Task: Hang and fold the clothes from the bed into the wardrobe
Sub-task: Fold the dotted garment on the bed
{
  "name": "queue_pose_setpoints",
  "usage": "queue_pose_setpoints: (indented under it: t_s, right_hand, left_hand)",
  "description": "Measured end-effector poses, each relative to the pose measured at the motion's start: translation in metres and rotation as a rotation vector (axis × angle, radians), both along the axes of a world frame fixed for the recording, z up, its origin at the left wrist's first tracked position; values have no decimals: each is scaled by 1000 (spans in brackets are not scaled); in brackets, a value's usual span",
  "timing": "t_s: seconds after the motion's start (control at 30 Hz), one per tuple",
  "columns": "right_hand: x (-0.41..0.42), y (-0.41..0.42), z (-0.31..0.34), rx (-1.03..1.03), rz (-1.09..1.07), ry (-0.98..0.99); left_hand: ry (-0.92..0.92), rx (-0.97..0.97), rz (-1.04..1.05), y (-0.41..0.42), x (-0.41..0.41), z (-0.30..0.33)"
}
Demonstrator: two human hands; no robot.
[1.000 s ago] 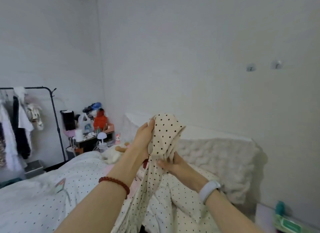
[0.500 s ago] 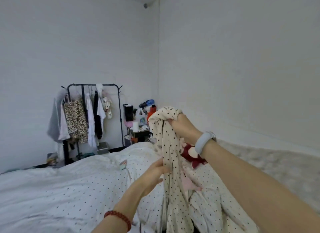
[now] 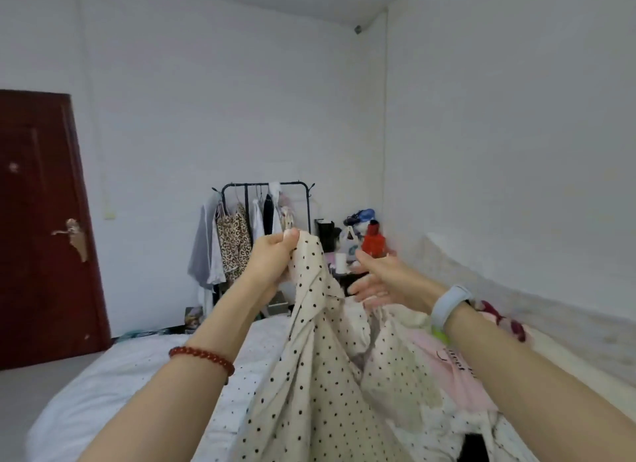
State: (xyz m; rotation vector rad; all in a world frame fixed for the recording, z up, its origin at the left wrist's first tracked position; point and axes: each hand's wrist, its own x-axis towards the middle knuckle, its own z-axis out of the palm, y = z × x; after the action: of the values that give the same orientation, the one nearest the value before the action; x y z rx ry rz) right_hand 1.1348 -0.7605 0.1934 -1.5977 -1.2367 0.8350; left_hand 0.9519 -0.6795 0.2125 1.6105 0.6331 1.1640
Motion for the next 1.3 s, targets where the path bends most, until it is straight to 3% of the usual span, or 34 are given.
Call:
queue_pose_setpoints:
  t_s: [0.07,0.13,0.27,0.37,0.43,0.53,0.63,0.73,0.8,0.9,0.97,1.1,1.2,1.3]
  right_hand:
    - [-43,13,-43,-88,282,3]
    - [-100,30,-90,-131,431,-15]
    - [-157,72,-129,37,178,-72]
    - [-162,92,-105,94,58,-145]
    - [-163,102,-83,153,8,-125]
    - [-183,117,-49,240,24,-163]
    - [-219,127,-8,405,43,-111]
    - [-239,135,18,576,-27,-62]
    - [-232,142,10,543,-67,-151]
    - [-206,145,-42,156,-15,-501]
    - [-200,132,-86,-92,141,-493]
    - [-217,92,-145,-226,636,-41]
    - [-221,78,-162,-193,689,-13]
    - [-226,76,-171,-38,611,-18]
  left_hand:
    - [5,-121,1,14,-21,-16]
    - [-19,-230,-10,32,-43,-35]
    - [-72,-340,36,58,-89,-54]
    - [100,-324,38,78,-138,-85]
    - [265,-349,-91,78,-164,-118]
    - [355,-383,-264,69,-178,-155]
    - [287,-235,-157,62,-176,-142]
    - [92,-261,47,66,-187,-111]
    - [124,-291,106,71,-199,-99]
    - [260,-313,179,72,-211,-100]
    - [184,-432,229,70,-215,-106]
    - [-87,-746,250,63,-215,-115]
    - [-400,-897,181,64,-212,-116]
    - [-551,-946,100,67,-207,-115]
